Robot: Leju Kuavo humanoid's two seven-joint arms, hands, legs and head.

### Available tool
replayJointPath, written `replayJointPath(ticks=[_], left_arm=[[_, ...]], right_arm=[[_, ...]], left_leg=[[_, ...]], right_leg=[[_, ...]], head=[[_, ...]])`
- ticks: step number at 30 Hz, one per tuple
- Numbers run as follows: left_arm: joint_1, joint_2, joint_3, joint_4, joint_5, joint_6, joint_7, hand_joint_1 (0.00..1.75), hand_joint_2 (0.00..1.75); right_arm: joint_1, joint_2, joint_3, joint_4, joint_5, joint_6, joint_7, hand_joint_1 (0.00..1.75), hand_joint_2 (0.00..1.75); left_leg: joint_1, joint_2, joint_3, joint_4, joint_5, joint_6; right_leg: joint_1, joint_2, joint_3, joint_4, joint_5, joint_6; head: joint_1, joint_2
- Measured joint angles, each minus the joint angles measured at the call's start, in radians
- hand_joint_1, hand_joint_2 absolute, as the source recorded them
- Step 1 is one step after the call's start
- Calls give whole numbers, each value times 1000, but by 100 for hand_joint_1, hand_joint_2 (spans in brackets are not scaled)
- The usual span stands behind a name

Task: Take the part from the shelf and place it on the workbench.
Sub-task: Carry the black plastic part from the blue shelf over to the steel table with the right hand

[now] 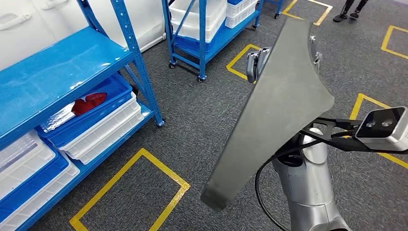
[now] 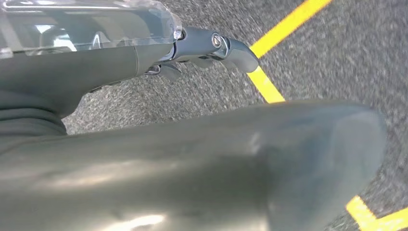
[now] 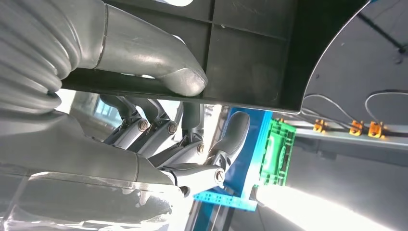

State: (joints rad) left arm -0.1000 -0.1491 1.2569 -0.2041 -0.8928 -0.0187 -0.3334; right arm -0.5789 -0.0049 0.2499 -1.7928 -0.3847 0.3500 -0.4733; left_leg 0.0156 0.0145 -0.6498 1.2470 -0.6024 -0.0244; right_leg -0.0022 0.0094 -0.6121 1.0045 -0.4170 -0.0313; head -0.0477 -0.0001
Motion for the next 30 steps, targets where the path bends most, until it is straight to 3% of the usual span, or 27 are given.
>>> replayJointPath(ticks=[1, 2, 4, 6, 8, 9, 10, 12, 14, 15, 16, 17, 18, 20, 22, 23, 25, 27, 29, 30], left_arm=[[2, 0, 0, 0, 1, 3, -2, 0, 0], [3, 1, 1, 0, 4, 7, -5, 0, 0], [3, 4, 2, 0, 9, 15, -10, 0, 0], [1, 7, 3, 0, 13, 22, -14, 0, 0], [1, 8, 4, 0, 18, 28, -17, 0, 0], [1, 8, 5, 0, 20, 31, -18, 0, 0], [0, 8, 6, 0, 21, 33, -19, 0, 0], [-3, 9, 7, 0, 23, 39, -22, 0, 0], [-2, 11, 9, 0, 23, 44, -26, 0, 0], [-1, 12, 9, 0, 23, 46, -27, 0, 0], [1, 13, 10, 0, 23, 47, -30, 0, 0], [1, 14, 10, 0, 23, 47, -32, 0, 0], [1, 14, 10, 0, 23, 46, -35, 0, 0], [-1, 15, 10, 0, 22, 46, -39, 0, 0], [-3, 16, 10, 0, 20, 46, -41, 0, 0], [-3, 17, 10, 0, 19, 46, -41, 0, 0], [-5, 18, 11, 0, 16, 46, -41, 0, 0], [-8, 20, 11, 0, 14, 45, -43, 0, 0], [-6, 23, 10, 0, 13, 45, -46, 0, 0], [-3, 23, 10, 0, 12, 45, -47, 0, 0]], right_arm=[[0, 2, 0, 3, -3, 2, 0, 175, 175], [0, 3, 0, 5, -7, 4, -1, 175, 175], [0, 4, 0, 7, -19, 8, -5, 175, 175], [0, 5, 0, 7, -37, 12, -11, 175, 175], [7, 7, -1, 1, -70, 23, -17, 175, 175], [13, 8, -3, -4, -89, 29, -21, 175, 175], [22, 8, -6, -12, -108, 35, -26, 175, 175], [37, 9, -14, -29, -139, 45, -36, 175, 175], [53, 13, -21, -47, -170, 53, -44, 175, 175], [64, 16, -24, -55, -186, 56, -46, 175, 175], [78, 20, -27, -64, -203, 59, -48, 175, 175], [91, 24, -31, -72, -219, 61, -49, 175, 175], [101, 28, -35, -81, -232, 63, -50, 175, 175], [111, 37, -44, -99, -257, 66, -49, 175, 175], [117, 47, -52, -110, -283, 73, -46, 175, 175], [122, 52, -57, -113, -298, 79, -44, 175, 175], [136, 61, -68, -116, -326, 93, -39, 175, 175], [147, 71, -78, -118, -344, 102, -36, 175, 175], [155, 84, -82, -118, -356, 110, -34, 175, 175], [161, 90, -84, -117, -360, 113, -32, 175, 175]], left_leg=[[0, -4, -20, 35, -3, -2], [1, -6, -26, 36, 13, -3], [5, -18, 10, -61, 86, -4], [10, -57, 55, -170, 132, -2], [11, -77, 69, -206, 133, 5], [10, -68, 70, -209, 133, 12], [10, -59, 71, -212, 136, 18], [10, -38, 74, -219, 140, 33], [7, -15, 75, -221, 140, 41], [6, -3, 75, -221, 139, 42], [4, 10, 75, -221, 138, 43], [4, 23, 75, -221, 136, 43], [3, 35, 77, -221, 135, 42], [1, 56, 83, -221, 129, 37], [-3, 74, 89, -221, 124, 28], [-4, 83, 92, -223, 122, 23], [-4, 97, 98, -227, 118, 12], [-2, 66, 91, -198, 93, 4], [-1, 15, 44, -92, 36, 0], [-1, 2, 11, -25, 8, -1]], right_leg=[[0, 14, 0, 1, 0, 0], [0, 29, 0, 3, 0, 1], [-2, 55, -1, 11, -3, 5], [-1, 79, -8, 24, -9, 16], [-2, 100, -19, 32, -8, 28], [-4, 109, -23, 32, -6, 35], [-6, 107, -24, 33, -6, 41], [-6, 65, -44, 73, -32, 50], [-7, 13, -97, 184, -89, 57], [-9, 4, -128, 247, -115, 59], [-11, 0, -150, 291, -127, 60], [-11, -3, -155, 301, -122, 60], [-11, -7, -139, 271, -100, 58], [-5, -38, -66, 138, -44, 48], [7, -68, -17, 42, -20, 34], [12, -72, -11, 28, -21, 28], [11, -48, -10, 21, -16, 18], [6, -28, -3, 7, -10, 6], [4, -7, 1, 1, -6, -2], [4, 5, 1, 1, -6, -4]], head=[[0, 0], [0, 0], [0, 0], [0, 0], [0, 0], [0, 0], [0, 0], [0, 0], [0, 0], [0, 0], [0, 0], [0, 0], [0, 0], [0, 0], [0, 0], [0, 0], [0, 0], [0, 0], [0, 0], [0, 0]])
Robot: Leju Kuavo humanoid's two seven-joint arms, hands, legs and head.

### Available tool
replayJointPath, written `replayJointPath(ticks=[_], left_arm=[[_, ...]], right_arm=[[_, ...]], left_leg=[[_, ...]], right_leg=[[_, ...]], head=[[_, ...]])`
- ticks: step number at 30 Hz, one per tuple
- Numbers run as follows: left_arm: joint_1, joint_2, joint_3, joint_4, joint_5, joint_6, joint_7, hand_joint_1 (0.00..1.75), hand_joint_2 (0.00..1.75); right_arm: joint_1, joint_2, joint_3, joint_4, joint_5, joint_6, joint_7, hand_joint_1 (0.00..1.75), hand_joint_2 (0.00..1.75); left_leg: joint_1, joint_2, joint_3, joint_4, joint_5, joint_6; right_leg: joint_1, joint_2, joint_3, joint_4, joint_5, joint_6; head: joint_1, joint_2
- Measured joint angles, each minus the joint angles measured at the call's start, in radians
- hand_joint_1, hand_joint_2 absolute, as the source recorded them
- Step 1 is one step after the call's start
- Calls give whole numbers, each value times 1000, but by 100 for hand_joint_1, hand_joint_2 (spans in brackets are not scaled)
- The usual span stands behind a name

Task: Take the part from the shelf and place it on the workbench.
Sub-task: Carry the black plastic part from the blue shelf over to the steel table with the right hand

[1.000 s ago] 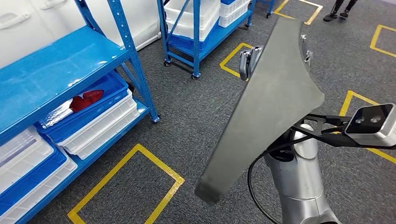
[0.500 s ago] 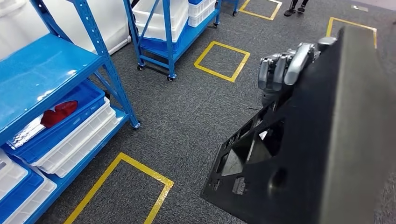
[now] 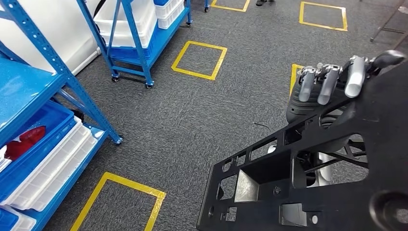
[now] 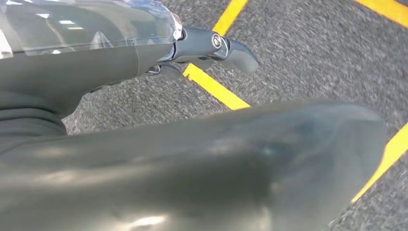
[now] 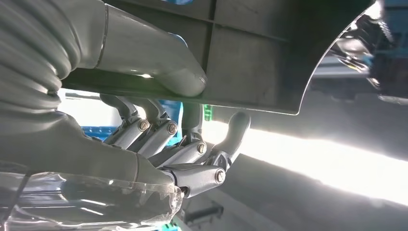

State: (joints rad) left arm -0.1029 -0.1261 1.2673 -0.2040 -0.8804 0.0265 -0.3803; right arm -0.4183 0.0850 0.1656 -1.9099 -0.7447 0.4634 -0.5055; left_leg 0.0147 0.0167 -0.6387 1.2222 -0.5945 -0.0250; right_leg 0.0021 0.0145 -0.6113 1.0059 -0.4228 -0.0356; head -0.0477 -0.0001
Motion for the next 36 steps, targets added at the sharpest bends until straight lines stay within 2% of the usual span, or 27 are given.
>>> replayJointPath(ticks=[1, 2, 3, 4, 6, 7, 8, 10, 11, 12, 14, 16, 17, 18, 19, 21, 23, 25, 26, 28, 30, 31, 32, 33, 34, 35, 36], left_arm=[[3, 0, 0, 0, -1, 0, -1, 0, 0], [4, 0, 0, 0, -1, 1, -3, 0, 0], [5, 1, 0, 0, -1, 2, -4, 0, 0], [5, 1, 0, 0, -2, 4, -6, 0, 0], [5, 1, 0, 0, -5, 8, -10, 0, 0], [6, 1, 0, 0, -6, 10, -12, 0, 0], [6, 1, 0, 0, -8, 11, -15, 0, 0], [5, 0, -1, 0, -12, 11, -23, 0, 0], [4, 0, -2, 0, -14, 9, -27, 0, 0], [3, 0, -4, 0, -16, 6, -30, 0, 0], [4, 0, -6, 0, -21, 2, -33, 0, 0], [7, 1, -7, 0, -24, -2, -35, 0, 0], [8, 1, -8, 0, -24, -4, -35, 0, 0], [7, 1, -9, 0, -25, -7, -34, 0, 0], [6, 1, -10, 0, -27, -9, -32, 0, 0], [4, 1, -11, 0, -30, -13, -27, 0, 0], [4, 1, -11, 0, -34, -17, -24, 0, 0], [3, 1, -12, 0, -36, -21, -23, 0, 0], [1, 1, -14, 0, -38, -23, -24, 0, 0], [-1, 0, -17, 0, -40, -28, -26, 0, 0], [1, 0, -19, 0, -41, -33, -27, 0, 0], [4, 0, -19, 0, -41, -35, -27, 0, 0], [6, 0, -20, 0, -41, -35, -26, 0, 0], [7, 1, -20, 0, -41, -36, -25, 0, 0], [7, 2, -20, 0, -41, -35, -23, 0, 0], [7, 3, -20, 0, -41, -35, -22, 0, 0], [7, 4, -20, 0, -41, -34, -20, 0, 0]], right_arm=[[6, 4, -3, 2, -3, 3, 2, 175, 175], [11, 8, -6, 3, -4, 4, 4, 175, 175], [14, 10, -10, 5, -6, 4, 7, 175, 175], [15, 13, -12, 6, -7, 4, 10, 175, 175], [16, 18, -15, 6, -7, 3, 18, 175, 175], [16, 20, -16, 6, -5, 2, 22, 175, 175], [16, 22, -17, 6, -2, -1, 27, 175, 175], [16, 25, -20, 6, 9, -10, 36, 175, 175], [16, 25, -21, 6, 15, -15, 40, 175, 175], [14, 25, -23, 6, 20, -20, 43, 175, 175], [11, 25, -24, 6, 26, -25, 47, 175, 175], [9, 25, -24, 7, 29, -30, 51, 175, 175], [9, 25, -24, 8, 31, -32, 54, 175, 175], [9, 25, -24, 8, 35, -33, 56, 175, 175], [6, 25, -23, 8, 40, -32, 59, 175, 175], [-5, 25, -19, 8, 50, -32, 67, 175, 175], [-19, 25, -9, 8, 60, -33, 73, 175, 175], [-24, 25, 2, 8, 69, -34, 74, 175, 175], [-25, 25, 7, 8, 72, -35, 75, 175, 175], [-30, 24, 19, 9, 78, -36, 76, 175, 175], [-34, 24, 30, 12, 79, -37, 75, 175, 175], [-34, 24, 34, 13, 80, -37, 74, 175, 175], [-33, 23, 37, 15, 80, -37, 72, 175, 175], [-33, 22, 38, 16, 79, -36, 69, 175, 175], [-32, 21, 39, 16, 78, -36, 66, 175, 175], [-32, 19, 39, 16, 76, -34, 63, 175, 175], [-32, 17, 39, 16, 75, -33, 60, 175, 175]], left_leg=[[0, -5, -27, 51, -13, -1], [0, -8, -41, 70, -8, -2], [1, -10, -36, 50, 18, -2], [2, -19, -16, -4, 57, -1], [8, -69, 36, -132, 116, 2], [9, -91, 52, -171, 127, 5], [9, -104, 58, -187, 127, 8], [6, -87, 61, -193, 129, 21], [6, -75, 64, -198, 132, 28], [7, -62, 68, -204, 135, 35], [5, -35, 73, -211, 137, 44], [1, -6, 73, -211, 135, 47], [0, 8, 73, -210, 134, 47], [-1, 22, 74, -210, 132, 47], [-1, 33, 76, -210, 130, 45], [-5, 53, 82, -209, 124, 39], [-9, 71, 86, -209, 119, 29], [-10, 91, 93, -214, 115, 19], [-8, 89, 96, -212, 111, 13], [-5, 52, 79, -166, 77, 7], [-3, 5, 19, -41, 16, 4], [-3, -3, -16, 23, -7, 3], [-3, -7, -41, 65, -13, 2], [-3, -8, -49, 68, 2, 2], [-2, -11, -38, 32, 35, 3], [0, -23, -13, -34, 78, 3], [2, -47, 15, -102, 110, 3]], right_leg=[[1, 14, 0, 1, 0, -1], [1, 28, 0, 3, 0, -1], [1, 43, 0, 5, -1, 0], [0, 57, 0, 9, -2, 2], [-2, 82, -5, 20, -7, 10], [-4, 93, -10, 25, -8, 16], [-5, 104, -15, 27, -7, 22], [-9, 124, -21, 24, -2, 36], [-8, 110, -23, 28, -4, 41], [-7, 84, -31, 46, -16, 46], [-7, 18, -76, 139, -67, 53], [-13, -4, -138, 264, -117, 59], [-15, -7, -153, 292, -120, 61], [-16, -10, -148, 284, -106, 61], [-16, -15, -123, 237, -78, 59], [-7, -52, -48, 99, -25, 49], [5, -77, -10, 24, -10, 36], [9, -60, -9, 15, -12, 25], [7, -50, -6, 9, -10, 20], [1, -30, 1, -2, -5, 8], [-2, -9, 3, -4, -4, 2], [-1, 4, 3, -4, -4, 1], [0, 18, 3, -3, -5, 1], [0, 32, 4, -1, -5, 1], [-1, 45, 5, 1, -6, 3], [-2, 59, 6, 4, -9, 6], [-2, 71, 5, 9, -11, 10]], head=[[0, 0], [0, 0], [0, 0], [0, 0], [0, 0], [0, 0], [0, 0], [0, 0], [0, 0], [0, 0], [0, 0], [0, 0], [0, 0], [0, 0], [0, 0], [0, 0], [0, 0], [0, 0], [0, 0], [0, 0], [0, 0], [0, 0], [0, 0], [0, 0], [0, 0], [0, 0], [0, 0]])
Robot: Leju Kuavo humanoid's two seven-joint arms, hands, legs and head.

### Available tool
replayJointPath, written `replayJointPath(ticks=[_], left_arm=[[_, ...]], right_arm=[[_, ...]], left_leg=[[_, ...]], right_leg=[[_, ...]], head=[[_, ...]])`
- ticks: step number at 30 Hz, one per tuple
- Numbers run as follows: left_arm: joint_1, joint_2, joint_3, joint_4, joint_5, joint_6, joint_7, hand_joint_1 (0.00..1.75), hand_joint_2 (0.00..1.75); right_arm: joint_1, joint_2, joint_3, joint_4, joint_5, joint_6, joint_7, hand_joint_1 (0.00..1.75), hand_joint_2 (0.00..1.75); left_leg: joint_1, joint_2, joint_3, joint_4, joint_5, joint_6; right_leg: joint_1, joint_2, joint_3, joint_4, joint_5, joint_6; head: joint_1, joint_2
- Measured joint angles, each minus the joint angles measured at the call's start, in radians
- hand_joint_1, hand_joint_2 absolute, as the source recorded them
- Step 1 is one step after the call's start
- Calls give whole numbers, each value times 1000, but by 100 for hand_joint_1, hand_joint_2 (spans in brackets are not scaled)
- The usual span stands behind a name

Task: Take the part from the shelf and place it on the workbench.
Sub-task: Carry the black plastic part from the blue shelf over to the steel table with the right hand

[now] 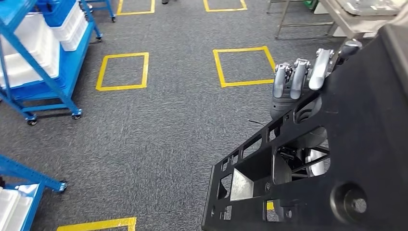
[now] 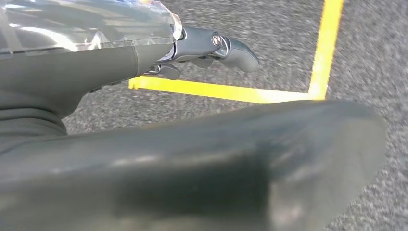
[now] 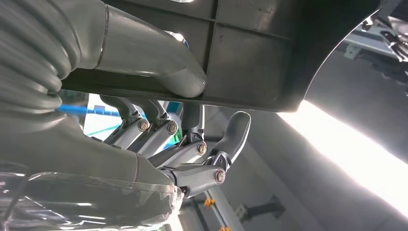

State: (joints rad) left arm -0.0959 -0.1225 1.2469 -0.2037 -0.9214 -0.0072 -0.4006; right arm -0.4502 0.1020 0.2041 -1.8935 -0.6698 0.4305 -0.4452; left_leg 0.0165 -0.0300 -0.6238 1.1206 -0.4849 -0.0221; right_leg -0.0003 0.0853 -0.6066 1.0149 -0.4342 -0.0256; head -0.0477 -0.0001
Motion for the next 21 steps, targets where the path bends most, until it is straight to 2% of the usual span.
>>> replayJointPath(ticks=[1, 2, 3, 5, 6, 7, 9, 10, 11, 12, 13, 14, 16, 17, 18, 19, 20, 21], left_arm=[[0, 1, 0, 0, 0, 1, 2, 0, 0], [1, 2, 0, 0, 1, 2, 3, 0, 0], [1, 2, 0, 0, 2, 3, 4, 0, 0], [-1, 5, 0, 0, 4, 7, 5, 0, 0], [-3, 6, 0, 0, 4, 9, 5, 0, 0], [-4, 8, 0, 0, 5, 11, 5, 0, 0], [-2, 12, 0, 0, 5, 15, 5, 0, 0], [0, 15, 0, 0, 6, 16, 4, 0, 0], [1, 16, 0, 0, 6, 16, 4, 0, 0], [1, 17, 0, 0, 7, 16, 4, 0, 0], [1, 18, 0, 0, 7, 16, 2, 0, 0], [0, 18, 0, 0, 7, 15, 1, 0, 0], [-1, 18, 0, 0, 7, 11, -2, 0, 0], [-2, 18, 0, 0, 8, 9, -3, 0, 0], [-1, 18, 0, 0, 8, 7, -4, 0, 0], [-2, 18, 0, 0, 8, 5, -4, 0, 0], [-3, 18, 0, 0, 8, 4, -5, 0, 0], [-4, 18, 0, 0, 8, 3, -5, 0, 0]], right_arm=[[0, -2, 0, 0, -1, 1, -2, 175, 175], [0, -4, 0, 1, -2, 3, -4, 175, 175], [1, -6, 0, 1, -3, 4, -5, 175, 175], [2, -13, 0, 2, -11, 11, -8, 175, 175], [2, -17, 0, 2, -16, 16, -9, 175, 175], [2, -21, -1, 2, -22, 22, -10, 175, 175], [2, -27, -1, 5, -34, 33, -11, 175, 175], [3, -28, -1, 7, -39, 38, -10, 175, 175], [5, -29, -2, 9, -43, 42, -10, 175, 175], [7, -31, -2, 12, -46, 44, -9, 175, 175], [8, -32, -2, 14, -48, 47, -9, 175, 175], [8, -33, -2, 15, -49, 49, -8, 175, 175], [6, -34, -3, 17, -51, 53, -8, 175, 175], [5, -34, -3, 18, -52, 54, -8, 175, 175], [4, -35, -4, 19, -53, 55, -8, 175, 175], [4, -35, -6, 21, -54, 56, -8, 175, 175], [5, -36, -9, 21, -54, 59, -8, 175, 175], [4, -37, -13, 22, -55, 64, -8, 175, 175]], left_leg=[[3, -21, 22, -53, 21, 1], [4, -38, 35, -84, 28, 3], [3, -43, 39, -92, 24, 7], [1, -25, 42, -98, 27, 19], [2, -15, 45, -102, 29, 26], [2, -3, 48, -106, 31, 32], [0, 22, 51, -110, 31, 41], [-1, 35, 51, -110, 30, 43], [-3, 48, 51, -110, 28, 44], [-4, 62, 52, -110, 26, 44], [-5, 74, 54, -110, 24, 43], [-5, 85, 57, -110, 22, 42], [-8, 103, 65, -109, 15, 35], [-10, 111, 69, -109, 11, 31], [-12, 120, 71, -109, 7, 26], [-13, 130, 74, -110, 5, 20], [-13, 139, 76, -111, 2, 15], [-11, 134, 78, -107, -4, 10]], right_leg=[[0, 11, -3, 6, -2, 5], [-1, 21, -7, 10, -4, 10], [-1, 31, -11, 12, -3, 15], [-5, 42, -16, 11, -1, 27], [-4, 26, -19, 19, -7, 32], [-3, -1, -31, 45, -23, 36], [-2, -59, -85, 155, -80, 43], [-4, -72, -121, 225, -109, 46], [-7, -76, -149, 277, -125, 47], [-8, -79, -161, 296, -122, 47], [-9, -82, -151, 275, -102, 46], [-8, -90, -121, 217, -69, 43], [2, -133, -45, 76, -16, 32], [8, -150, -22, 31, -5, 26], [14, -159, -12, 10, -5, 20], [18, -150, -12, 6, -6, 16], [15, -137, -11, 3, -4, 11], [13, -125, -8, -3, -1, 5]], head=[[0, 0], [0, 0], [0, 0], [0, 0], [0, 0], [0, 0], [0, 0], [0, 0], [0, 0], [0, 0], [0, 0], [0, 0], [0, 0], [0, 0], [0, 0], [0, 0], [0, 0], [0, 0]])
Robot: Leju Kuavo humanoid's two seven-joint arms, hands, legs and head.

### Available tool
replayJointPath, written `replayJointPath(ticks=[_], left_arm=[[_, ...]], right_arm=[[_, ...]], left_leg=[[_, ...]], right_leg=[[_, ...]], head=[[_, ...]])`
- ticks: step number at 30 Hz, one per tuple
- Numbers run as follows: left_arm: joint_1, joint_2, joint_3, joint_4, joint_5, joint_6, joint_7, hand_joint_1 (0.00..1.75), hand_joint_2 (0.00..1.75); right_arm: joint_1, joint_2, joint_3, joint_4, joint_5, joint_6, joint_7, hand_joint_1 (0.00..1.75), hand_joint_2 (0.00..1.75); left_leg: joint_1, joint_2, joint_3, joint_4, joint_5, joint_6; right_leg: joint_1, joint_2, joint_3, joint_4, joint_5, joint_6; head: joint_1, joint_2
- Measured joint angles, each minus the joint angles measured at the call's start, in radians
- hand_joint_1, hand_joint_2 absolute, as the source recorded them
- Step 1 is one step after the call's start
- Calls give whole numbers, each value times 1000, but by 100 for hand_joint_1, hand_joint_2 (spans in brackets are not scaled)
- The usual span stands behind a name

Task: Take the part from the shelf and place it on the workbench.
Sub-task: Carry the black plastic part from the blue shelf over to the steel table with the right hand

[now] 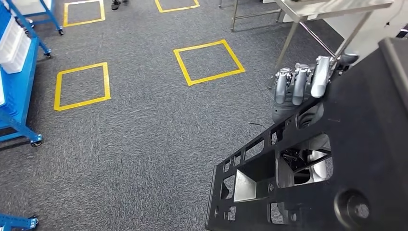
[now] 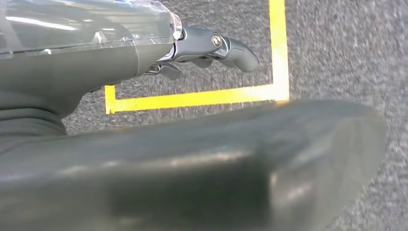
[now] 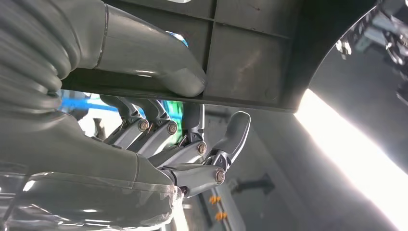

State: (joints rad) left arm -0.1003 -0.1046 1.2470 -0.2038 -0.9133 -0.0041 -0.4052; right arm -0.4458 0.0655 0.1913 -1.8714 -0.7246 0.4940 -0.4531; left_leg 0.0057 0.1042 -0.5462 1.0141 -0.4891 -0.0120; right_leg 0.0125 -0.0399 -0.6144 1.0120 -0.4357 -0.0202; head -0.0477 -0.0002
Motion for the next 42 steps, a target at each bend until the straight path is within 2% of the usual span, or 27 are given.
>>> replayJointPath(ticks=[2, 4, 5, 6, 7, 8, 10, 12, 14, 15, 17, 19, 20, 21, 22, 24, 26, 28, 30, 32, 34, 35, 36, 37, 38, 40, 42], left_arm=[[-2, 0, 0, 0, -1, -1, 0, 0, 0], [2, 1, 0, 0, -2, -1, 1, 0, 0], [5, 2, 0, 0, -2, -1, 2, 0, 0], [7, 3, 0, 0, -2, 0, 3, 0, 0], [7, 4, 0, 0, -3, 0, 4, 0, 0], [7, 5, 0, 0, -4, 0, 5, 0, 0], [6, 8, 0, 0, -6, 1, 11, 0, 0], [6, 10, 0, 0, -8, 1, 21, 0, 0], [5, 12, 0, 0, -7, 2, 29, 0, 0], [3, 12, 0, 0, -7, 1, 31, 0, 0], [1, 13, 0, 0, -7, 1, 36, 0, 0], [3, 14, 0, 0, -7, 2, 40, 0, 0], [5, 15, 0, 0, -6, 3, 43, 0, 0], [6, 15, 0, 0, -6, 4, 45, 0, 0], [6, 15, 0, 0, -5, 5, 48, 0, 0], [5, 15, 0, 0, -3, 6, 52, 0, 0], [4, 15, 0, 0, -3, 7, 53, 0, 0], [4, 15, 0, 0, -3, 7, 53, 0, 0], [1, 14, 0, 0, -3, 7, 53, 0, 0], [-3, 13, 0, 0, -5, 7, 52, 0, 0], [-2, 11, 0, 0, -6, 7, 52, 0, 0], [0, 11, 0, 0, -6, 6, 52, 0, 0], [3, 11, 0, 0, -4, 6, 52, 0, 0], [4, 11, 0, 0, -3, 6, 51, 0, 0], [5, 11, 0, 0, -1, 6, 50, 0, 0], [4, 12, 0, 0, 1, 4, 49, 0, 0], [4, 12, 1, 0, 2, 3, 47, 0, 0]], right_arm=[[-2, 0, -5, 1, -1, 8, -1, 175, 175], [-1, 1, -7, 4, -1, 10, 0, 175, 175], [1, 1, -7, 6, -1, 10, 1, 175, 175], [3, 1, -8, 8, 0, 10, 2, 175, 175], [4, 1, -9, 10, 1, 10, 3, 175, 175], [4, 1, -9, 11, 3, 10, 4, 175, 175], [4, 1, -10, 11, 7, 8, 4, 175, 175], [4, 2, -10, 13, 10, 5, 4, 175, 175], [5, 2, -12, 14, 12, 4, 2, 175, 175], [5, 2, -14, 14, 12, 4, 1, 175, 175], [5, 2, -18, 15, 12, 4, -1, 175, 175], [9, 2, -19, 17, 11, 5, -2, 175, 175], [12, 2, -19, 19, 11, 5, -3, 175, 175], [16, 2, -19, 21, 11, 6, -3, 175, 175], [19, 2, -20, 23, 10, 7, -4, 175, 175], [20, 2, -20, 26, 10, 9, -5, 175, 175], [19, 4, -20, 27, 10, 9, -6, 175, 175], [17, 7, -20, 27, 9, 9, -6, 175, 175], [16, 10, -20, 27, 9, 10, -5, 175, 175], [12, 13, -20, 26, 9, 10, -5, 175, 175], [9, 19, -20, 26, 9, 10, -4, 175, 175], [9, 22, -20, 26, 10, 10, -2, 175, 175], [9, 24, -20, 27, 11, 10, 0, 175, 175], [9, 24, -20, 27, 12, 10, 3, 175, 175], [9, 25, -20, 28, 13, 10, 6, 175, 175], [7, 25, -20, 28, 14, 10, 9, 175, 175], [5, 27, -19, 28, 14, 10, 12, 175, 175]], left_leg=[[4, -41, -22, 57, -37, -7], [6, -85, -86, 188, -95, -10], [6, -92, -119, 248, -112, -12], [6, -95, -141, 279, -111, -13], [6, -97, -145, 271, -90, -13], [7, -101, -129, 221, -51, -12], [11, -139, -75, 85, 17, -10], [13, -173, -45, 16, 36, -5], [11, -165, -41, 11, 35, 6], [11, -155, -39, 6, 37, 12], [14, -132, -34, -5, 43, 24], [11, -108, -32, -8, 42, 31], [9, -95, -32, -8, 41, 32], [8, -82, -32, -7, 39, 32], [8, -70, -31, -7, 38, 32], [8, -48, -27, -7, 34, 29], [4, -30, -21, -6, 28, 20], [2, -12, -16, -6, 23, 10], [3, 1, -9, -7, 18, -1], [6, -31, -19, 30, -9, -11], [9, -80, -73, 145, -67, -17], [9, -90, -109, 215, -94, -19], [9, -94, -138, 265, -106, -20], [9, -96, -151, 281, -98, -21], [10, -99, -144, 254, -68, -22], [15, -127, -91, 124, 7, -20], [19, -163, -49, 27, 37, -16]], right_leg=[[-7, 21, 8, -11, 5, -11], [-7, 44, 11, -11, 4, -16], [-6, 58, 11, -10, 4, -17], [-6, 73, 12, -9, 3, -18], [-6, 88, 12, -6, 2, -17], [-7, 102, 14, -3, 0, -15], [-9, 126, 13, 7, -7, -7], [-11, 146, 6, 15, -10, 3], [-14, 165, 1, 12, -7, 16], [-15, 160, -1, 14, -9, 22], [-11, 116, -24, 63, -39, 30], [-14, 65, -82, 181, -98, 37], [-17, 56, -112, 240, -120, 41], [-20, 51, -131, 275, -127, 43], [-22, 46, -132, 275, -116, 44], [-23, 28, -76, 169, -57, 41], [-14, -10, -9, 44, -16, 32], [-5, -21, 9, 3, -13, 22], [-6, 3, 11, -2, -9, 12], [-13, 22, 19, -12, -4, 2], [-15, 41, 23, -16, -3, -6], [-15, 53, 23, -15, -3, -9], [-14, 67, 23, -14, -3, -10], [-14, 81, 24, -12, -4, -9], [-14, 95, 25, -10, -5, -8], [-16, 119, 27, -3, -11, -2], [-16, 140, 20, 7, -15, 8]], head=[[0, 0], [0, 0], [0, 0], [0, 0], [0, 0], [0, 0], [0, 0], [0, 0], [0, 0], [0, 0], [0, 0], [0, 0], [0, 0], [0, 0], [0, 0], [0, 0], [0, 0], [0, 0], [0, 0], [0, 0], [0, 0], [0, 0], [0, 0], [0, 0], [0, 0], [0, 0], [0, 0]])
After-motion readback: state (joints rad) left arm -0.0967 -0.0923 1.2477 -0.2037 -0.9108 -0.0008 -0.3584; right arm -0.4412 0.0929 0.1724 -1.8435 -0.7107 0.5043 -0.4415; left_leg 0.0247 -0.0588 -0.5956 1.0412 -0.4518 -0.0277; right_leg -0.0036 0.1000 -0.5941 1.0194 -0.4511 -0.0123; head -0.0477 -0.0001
